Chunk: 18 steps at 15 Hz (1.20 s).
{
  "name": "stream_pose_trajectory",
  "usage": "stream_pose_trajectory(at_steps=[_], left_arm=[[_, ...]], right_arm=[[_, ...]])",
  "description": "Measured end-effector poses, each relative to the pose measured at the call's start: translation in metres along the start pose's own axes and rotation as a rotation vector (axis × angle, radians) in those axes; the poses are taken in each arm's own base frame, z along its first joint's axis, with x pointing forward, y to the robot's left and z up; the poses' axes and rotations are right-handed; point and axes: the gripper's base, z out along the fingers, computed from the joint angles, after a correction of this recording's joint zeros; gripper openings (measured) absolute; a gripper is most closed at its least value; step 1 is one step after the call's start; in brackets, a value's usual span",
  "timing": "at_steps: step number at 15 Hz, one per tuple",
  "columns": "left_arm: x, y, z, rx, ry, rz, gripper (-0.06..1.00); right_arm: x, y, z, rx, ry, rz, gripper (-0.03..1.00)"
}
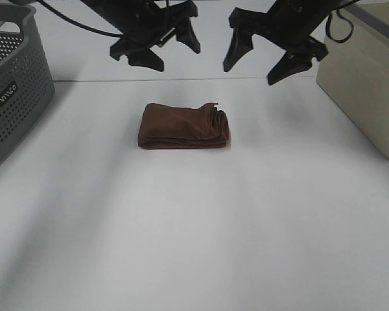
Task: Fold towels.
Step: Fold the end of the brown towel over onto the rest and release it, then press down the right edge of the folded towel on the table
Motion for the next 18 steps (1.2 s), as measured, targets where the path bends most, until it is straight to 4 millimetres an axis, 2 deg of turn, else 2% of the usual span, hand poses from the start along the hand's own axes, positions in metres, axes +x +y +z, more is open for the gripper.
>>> stream_pose_trajectory(at_steps=[3,4,7,12,14,15,18], left_arm=[[-0.021,0.033,-0.022,-0.065,-0.034,-0.021,0.75],[-0.024,0.041,-0.026,-0.078,-0.037,-0.029,0.75],[-0.028,0.049,-0.029,-0.111,-0.046,-0.016,0.75],[-0.031,0.050,-0.029,-0.125,-0.086,0.005,0.75],[-0.031,0.050,-0.029,-0.125,-0.087,0.005,0.75],[-0.031,0.050,-0.029,-0.125,-0.087,0.005,0.75],[-0.031,0.050,-0.029,-0.125,-0.087,0.005,0.75]], right_arm=[[-0.003,0.010,0.041,-0.299,0.027,-0.026,0.82],[-0.004,0.011,0.047,-0.345,0.024,-0.027,0.82],[-0.004,0.007,0.082,-0.484,0.034,0.015,0.82],[0.000,-0.010,0.122,-0.468,0.053,0.046,0.82],[-0.004,-0.017,0.127,-0.405,0.008,0.074,0.82],[-0.006,-0.024,0.130,-0.314,-0.014,0.093,0.82],[-0.004,-0.032,0.131,-0.229,0.005,0.113,0.82]])
